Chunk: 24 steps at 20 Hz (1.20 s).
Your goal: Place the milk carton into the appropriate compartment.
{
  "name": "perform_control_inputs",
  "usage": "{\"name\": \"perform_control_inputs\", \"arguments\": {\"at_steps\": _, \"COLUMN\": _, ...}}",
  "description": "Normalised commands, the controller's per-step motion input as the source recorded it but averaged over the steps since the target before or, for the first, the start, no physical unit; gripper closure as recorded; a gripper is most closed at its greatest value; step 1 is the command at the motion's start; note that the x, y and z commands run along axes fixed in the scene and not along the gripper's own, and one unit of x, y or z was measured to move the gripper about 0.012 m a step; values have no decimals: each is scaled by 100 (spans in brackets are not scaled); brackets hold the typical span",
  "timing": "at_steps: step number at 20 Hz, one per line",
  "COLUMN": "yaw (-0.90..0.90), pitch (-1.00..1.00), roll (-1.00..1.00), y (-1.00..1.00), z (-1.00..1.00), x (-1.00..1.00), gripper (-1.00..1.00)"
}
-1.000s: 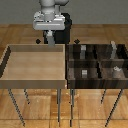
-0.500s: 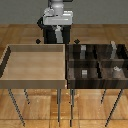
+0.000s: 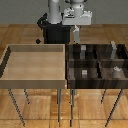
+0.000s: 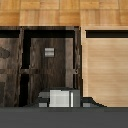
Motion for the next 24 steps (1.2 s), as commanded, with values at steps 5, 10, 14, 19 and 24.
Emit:
{"name": "perform_control_inputs", "arguments": {"at_steps": 5, "yaw": 0, "pitch": 0, "roll": 0, "y": 80, "z": -20, "x": 0, "gripper": 100}}
{"name": "perform_control_inputs", "arguments": {"at_steps": 10, "yaw": 0, "pitch": 0, "roll": 0, "y": -4, "z": -80, "x": 0, "gripper": 100}}
{"name": "perform_control_inputs", "arguments": {"at_steps": 14, "yaw": 0, "pitch": 0, "roll": 0, "y": 0, "z": 0, "x": 0, "gripper": 100}}
{"name": "perform_control_inputs", "arguments": {"at_steps": 19, "yaw": 0, "pitch": 0, "roll": 0, "y": 0, "z": -40, "x": 0, "gripper": 100}}
{"name": "perform_control_inputs", "arguments": {"at_steps": 24, "yaw": 0, "pitch": 0, "roll": 0, "y": 0, "z": -80, "x": 0, "gripper": 100}}
